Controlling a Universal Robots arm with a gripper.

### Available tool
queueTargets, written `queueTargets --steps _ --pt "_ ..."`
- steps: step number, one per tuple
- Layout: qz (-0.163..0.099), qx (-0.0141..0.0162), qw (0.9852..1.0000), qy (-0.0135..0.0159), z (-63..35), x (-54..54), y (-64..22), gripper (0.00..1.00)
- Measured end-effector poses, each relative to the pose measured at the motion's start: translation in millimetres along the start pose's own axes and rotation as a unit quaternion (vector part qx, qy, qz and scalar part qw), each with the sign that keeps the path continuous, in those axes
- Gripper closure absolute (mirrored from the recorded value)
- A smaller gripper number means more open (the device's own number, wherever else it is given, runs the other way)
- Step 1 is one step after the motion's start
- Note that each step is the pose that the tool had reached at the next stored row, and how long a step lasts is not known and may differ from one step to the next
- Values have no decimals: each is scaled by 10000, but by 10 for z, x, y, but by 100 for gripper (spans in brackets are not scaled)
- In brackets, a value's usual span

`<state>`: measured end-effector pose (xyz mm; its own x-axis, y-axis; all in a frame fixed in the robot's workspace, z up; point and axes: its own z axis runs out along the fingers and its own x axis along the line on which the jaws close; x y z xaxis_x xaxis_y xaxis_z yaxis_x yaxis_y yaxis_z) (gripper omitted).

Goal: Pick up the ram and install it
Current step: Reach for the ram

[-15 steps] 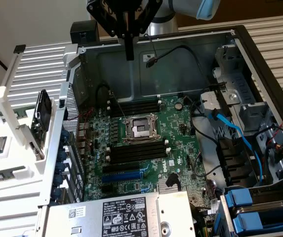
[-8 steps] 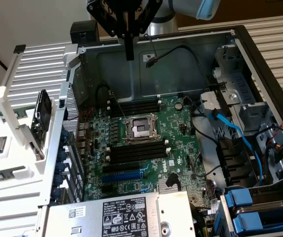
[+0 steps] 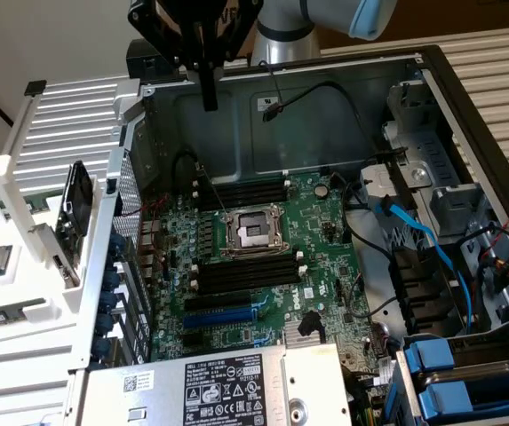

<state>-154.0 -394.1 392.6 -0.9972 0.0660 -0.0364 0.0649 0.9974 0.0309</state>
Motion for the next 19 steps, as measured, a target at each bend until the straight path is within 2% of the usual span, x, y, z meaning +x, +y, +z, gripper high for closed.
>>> queueTargets --steps 2,3,9,17,19 --pt "0 0 10000 -4 -2 68 -4 89" --pt "-2 -1 10000 -19 -4 144 -9 89" --pt "-2 -4 10000 -51 -13 428 -27 89" --pt "-2 -4 10000 -58 -16 540 -35 89" --pt "-3 -4 10000 -64 -18 630 -40 89"
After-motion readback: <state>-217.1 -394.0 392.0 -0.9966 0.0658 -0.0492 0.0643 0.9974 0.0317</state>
